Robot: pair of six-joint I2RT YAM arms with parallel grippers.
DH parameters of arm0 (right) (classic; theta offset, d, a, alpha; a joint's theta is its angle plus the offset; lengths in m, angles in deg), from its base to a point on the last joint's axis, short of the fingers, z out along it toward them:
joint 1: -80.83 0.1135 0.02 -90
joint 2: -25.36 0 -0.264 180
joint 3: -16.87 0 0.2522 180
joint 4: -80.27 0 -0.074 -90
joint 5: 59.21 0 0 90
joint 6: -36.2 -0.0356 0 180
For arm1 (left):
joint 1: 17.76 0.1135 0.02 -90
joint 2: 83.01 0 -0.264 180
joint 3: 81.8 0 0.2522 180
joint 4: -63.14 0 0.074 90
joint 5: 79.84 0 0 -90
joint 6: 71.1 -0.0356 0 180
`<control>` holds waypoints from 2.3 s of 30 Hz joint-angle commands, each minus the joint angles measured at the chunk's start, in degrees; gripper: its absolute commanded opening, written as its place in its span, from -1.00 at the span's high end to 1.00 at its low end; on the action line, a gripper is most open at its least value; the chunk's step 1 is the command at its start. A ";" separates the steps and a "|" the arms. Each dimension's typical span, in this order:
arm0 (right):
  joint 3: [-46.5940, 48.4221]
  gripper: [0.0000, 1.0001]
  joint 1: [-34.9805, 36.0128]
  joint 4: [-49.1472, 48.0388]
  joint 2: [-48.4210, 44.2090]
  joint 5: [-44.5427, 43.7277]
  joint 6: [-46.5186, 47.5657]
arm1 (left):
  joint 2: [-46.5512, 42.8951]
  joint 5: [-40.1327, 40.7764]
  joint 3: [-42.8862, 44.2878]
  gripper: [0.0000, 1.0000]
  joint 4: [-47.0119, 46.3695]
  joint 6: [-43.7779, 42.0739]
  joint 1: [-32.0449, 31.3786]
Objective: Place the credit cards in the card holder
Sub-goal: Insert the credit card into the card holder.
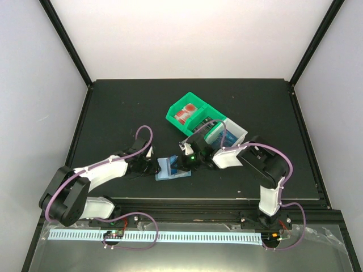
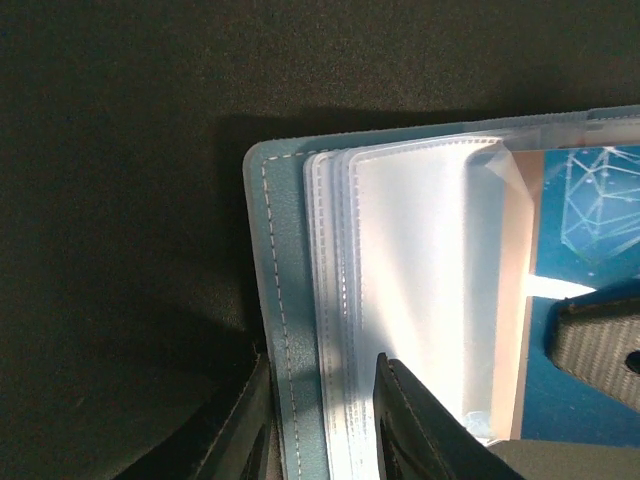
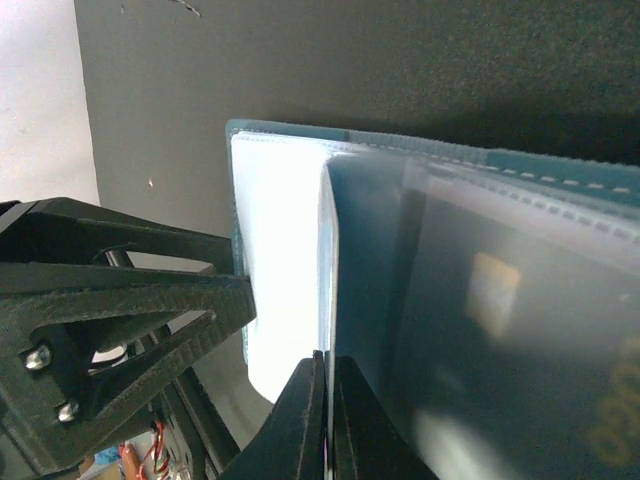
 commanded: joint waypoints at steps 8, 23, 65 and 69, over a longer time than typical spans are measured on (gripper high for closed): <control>-1.71 0.74 0.78 -5.10 -0.02 0.39 -3.24 | -1.19 1.56 -2.07 0.40 1.83 0.27 0.25; -0.23 -0.18 0.93 7.47 -6.98 -1.53 2.98 | -2.26 0.67 -1.67 0.40 0.49 0.62 0.26; 14.29 -0.13 4.70 23.64 -0.37 -7.18 9.64 | -8.50 5.03 -1.90 0.36 4.13 1.46 0.19; 17.19 -0.20 4.67 32.97 -6.57 -17.00 15.35 | -12.16 6.84 0.56 0.22 6.65 0.88 0.19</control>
